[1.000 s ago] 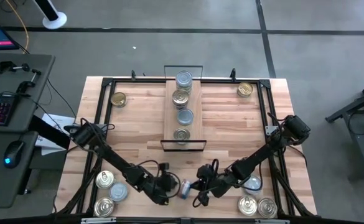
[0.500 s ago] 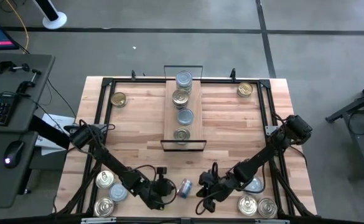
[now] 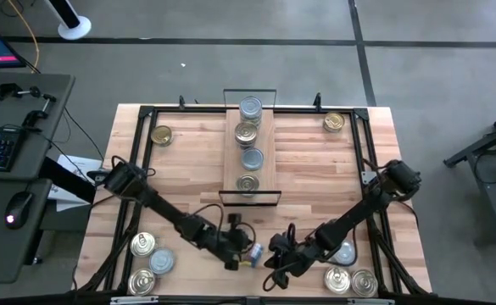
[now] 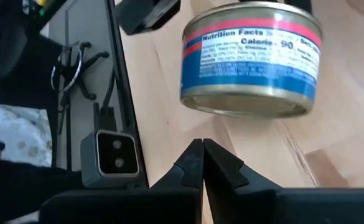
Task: Stack canned seafood by type on shelf
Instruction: Stack the pink and blue tuna cans on top of the pink and blue tuna can
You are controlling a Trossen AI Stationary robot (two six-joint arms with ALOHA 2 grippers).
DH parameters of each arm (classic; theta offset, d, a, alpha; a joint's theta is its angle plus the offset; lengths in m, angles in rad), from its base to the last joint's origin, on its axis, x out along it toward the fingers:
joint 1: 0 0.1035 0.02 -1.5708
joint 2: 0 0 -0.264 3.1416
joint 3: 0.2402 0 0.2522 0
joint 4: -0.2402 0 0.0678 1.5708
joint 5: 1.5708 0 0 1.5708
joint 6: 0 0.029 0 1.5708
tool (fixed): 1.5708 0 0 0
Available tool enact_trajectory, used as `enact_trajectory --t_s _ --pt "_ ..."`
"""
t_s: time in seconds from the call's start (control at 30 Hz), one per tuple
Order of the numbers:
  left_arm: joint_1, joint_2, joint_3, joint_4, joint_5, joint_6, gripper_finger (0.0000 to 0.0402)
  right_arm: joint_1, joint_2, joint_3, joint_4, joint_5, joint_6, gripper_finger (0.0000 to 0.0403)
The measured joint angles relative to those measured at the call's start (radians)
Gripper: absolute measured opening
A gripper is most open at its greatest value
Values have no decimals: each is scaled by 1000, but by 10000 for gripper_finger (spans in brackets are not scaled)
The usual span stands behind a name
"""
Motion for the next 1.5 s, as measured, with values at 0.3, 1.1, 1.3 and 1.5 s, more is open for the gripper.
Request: enact_trajectory --t_s 0.3,1.1,1.3,1.5 --pt "33 0 0 101 64 63 0 -3 33 0 101 63 5 0" --pt "-104 -344 1 -359 -184 -65 0 -66 16 419 -443 -90 -555 1" --pt "-280 -389 2 -350 -391 -299 0 -143 43 537 -664 -206 -706 66" --pt "-408 -414 2 -360 -598 -491 0 -162 63 550 -740 -296 -801 212"
